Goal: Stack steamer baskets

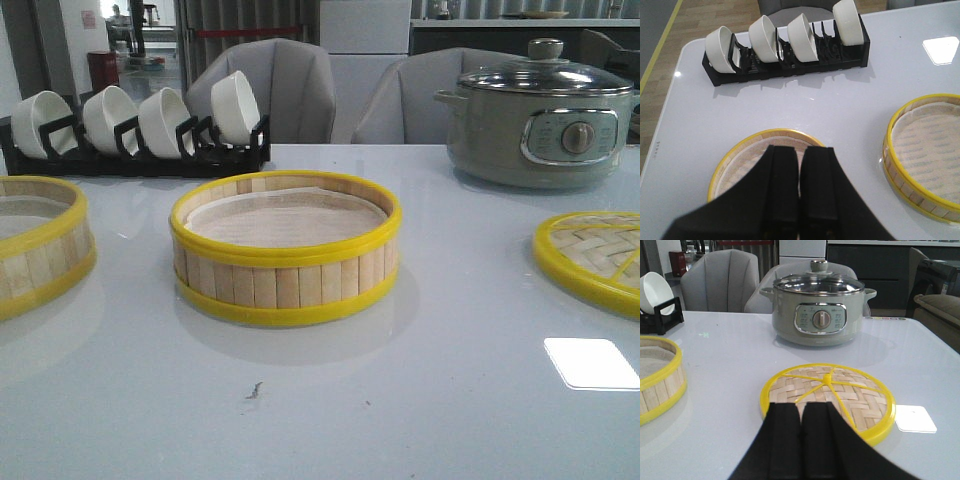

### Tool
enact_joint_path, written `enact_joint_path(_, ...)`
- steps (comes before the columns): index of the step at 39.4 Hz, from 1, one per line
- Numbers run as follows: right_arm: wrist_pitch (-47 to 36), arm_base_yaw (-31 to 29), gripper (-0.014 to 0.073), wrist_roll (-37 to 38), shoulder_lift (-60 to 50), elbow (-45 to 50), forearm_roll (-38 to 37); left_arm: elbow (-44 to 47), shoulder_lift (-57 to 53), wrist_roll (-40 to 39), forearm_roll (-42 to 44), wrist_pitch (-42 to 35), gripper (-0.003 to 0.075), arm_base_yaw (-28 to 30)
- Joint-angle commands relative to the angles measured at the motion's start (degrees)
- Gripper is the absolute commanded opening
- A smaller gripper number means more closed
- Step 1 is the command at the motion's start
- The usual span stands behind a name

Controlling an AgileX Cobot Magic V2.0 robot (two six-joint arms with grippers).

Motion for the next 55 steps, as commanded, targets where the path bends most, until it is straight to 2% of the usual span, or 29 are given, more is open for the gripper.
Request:
enact_joint_path(1,-7.3,0.0,0.0051,0.0,-1.1,-0.9,-0.2,-1.9,-0.9,0.0,-0.6,-4.0,0.0088,-0.5)
enact_joint_path(10,-17.7,0.0,0.0051,0.0,-1.1,-1.2,-0.2,-1.9,-0.9,0.0,-0.9,-5.5,0.0088,-0.5)
enact_joint_path(12,-17.0,0.0,0.0051,0.0,-1.1,-2.5,-0.2,-1.9,-0.9,0.0,-1.0,-6.2,0.0088,-0.5)
enact_joint_path(16,-9.4,0.0,0.0051,0.0,-0.8,-8.3,-0.2,-1.9,-0.9,0.0,-1.0,-6.5,0.0088,-0.5)
enact_joint_path(22,11.9,0.0,0.0051,0.0,8.6,-23.8,-0.1,-1.9,-0.9,0.0,-1.0,-6.6,0.0088,-0.5)
enact_joint_path(30,21.6,0.0,0.0051,0.0,32.5,-38.2,0.9,-1.9,-0.9,0.0,-1.0,-6.5,0.0088,-0.5)
enact_joint_path(33,23.9,0.0,0.0051,0.0,38.5,-41.5,1.0,-1.9,-0.9,0.0,-1.0,-6.4,0.0088,-0.5)
enact_joint_path(39,24.5,0.0,0.0051,0.0,45.9,-45.2,1.0,-1.9,-0.9,0.0,-1.0,-6.3,0.0088,-0.5)
enact_joint_path(46,21.0,0.0,0.0051,0.0,48.0,-45.3,1.6,-1.9,-0.9,0.0,-1.0,-6.3,0.0088,-0.5)
enact_joint_path(55,14.1,0.0,0.0051,0.0,47.9,-45.3,8.5,-1.9,-0.9,0.0,-1.0,-6.9,0.0088,-0.5)
